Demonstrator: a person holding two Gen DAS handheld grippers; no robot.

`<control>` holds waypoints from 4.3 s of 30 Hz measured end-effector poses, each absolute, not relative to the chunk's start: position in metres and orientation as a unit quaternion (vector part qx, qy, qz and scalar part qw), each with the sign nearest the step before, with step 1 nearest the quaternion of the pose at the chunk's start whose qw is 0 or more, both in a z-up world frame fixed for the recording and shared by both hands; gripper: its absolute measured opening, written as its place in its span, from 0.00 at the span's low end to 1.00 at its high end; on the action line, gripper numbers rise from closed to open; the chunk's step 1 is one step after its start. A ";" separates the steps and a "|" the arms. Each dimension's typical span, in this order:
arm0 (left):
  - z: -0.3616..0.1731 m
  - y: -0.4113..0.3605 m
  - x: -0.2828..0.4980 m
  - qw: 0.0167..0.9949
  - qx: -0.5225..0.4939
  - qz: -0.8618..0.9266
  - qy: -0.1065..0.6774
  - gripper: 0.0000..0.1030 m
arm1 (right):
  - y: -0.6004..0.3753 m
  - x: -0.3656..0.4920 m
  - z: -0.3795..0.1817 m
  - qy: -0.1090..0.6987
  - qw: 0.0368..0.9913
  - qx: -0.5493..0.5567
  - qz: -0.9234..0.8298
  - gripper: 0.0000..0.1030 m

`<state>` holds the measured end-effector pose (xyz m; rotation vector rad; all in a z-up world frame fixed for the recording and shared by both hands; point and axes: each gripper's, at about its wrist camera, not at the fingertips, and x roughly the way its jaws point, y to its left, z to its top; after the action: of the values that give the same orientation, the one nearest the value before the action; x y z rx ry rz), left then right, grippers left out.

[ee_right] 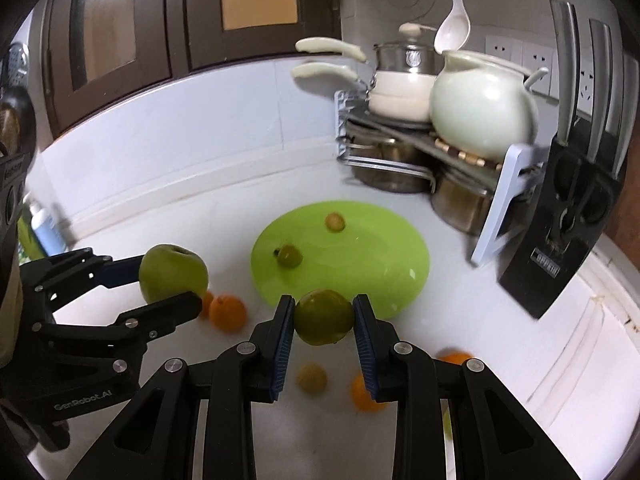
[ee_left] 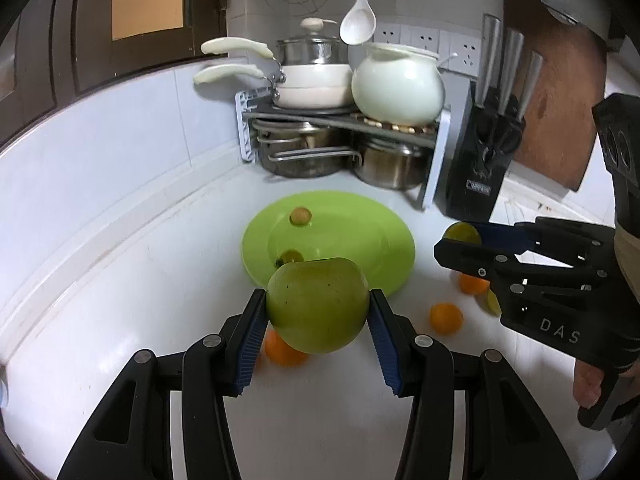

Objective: Organize fruits
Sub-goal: 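Carry the apple and green fruit onto the green plate and open both tools, then withdraw both open tools from the plate toward the remaining fruits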

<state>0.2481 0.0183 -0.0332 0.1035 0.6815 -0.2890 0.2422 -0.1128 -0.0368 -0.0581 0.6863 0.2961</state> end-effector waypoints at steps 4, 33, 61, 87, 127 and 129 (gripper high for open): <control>-0.026 0.019 0.265 0.932 0.050 -0.143 0.329 0.48 | -0.113 0.259 -0.031 0.333 0.932 -0.021 0.138 0.30; -0.066 0.009 0.419 0.888 0.038 -0.127 0.440 0.48 | -0.109 0.394 -0.067 0.413 0.908 -0.004 0.076 0.30; -0.109 -0.002 0.453 0.857 0.074 -0.131 0.492 0.48 | -0.104 0.429 -0.112 0.473 0.879 -0.018 0.064 0.30; -0.053 0.008 0.403 0.891 0.078 -0.106 0.434 0.62 | -0.110 0.388 -0.077 0.438 0.897 -0.013 0.065 0.40; -0.012 -0.019 0.225 0.928 0.091 -0.142 0.333 0.79 | -0.144 0.203 -0.018 0.329 0.940 -0.050 0.072 0.62; -0.015 -0.022 0.221 0.927 0.101 -0.146 0.329 0.79 | -0.146 0.198 -0.022 0.333 0.939 -0.053 0.075 0.62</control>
<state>0.2215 -0.0221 -0.0150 0.2080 0.6750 -0.3003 0.1982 -0.1462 -0.0220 -0.1078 0.6793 0.1527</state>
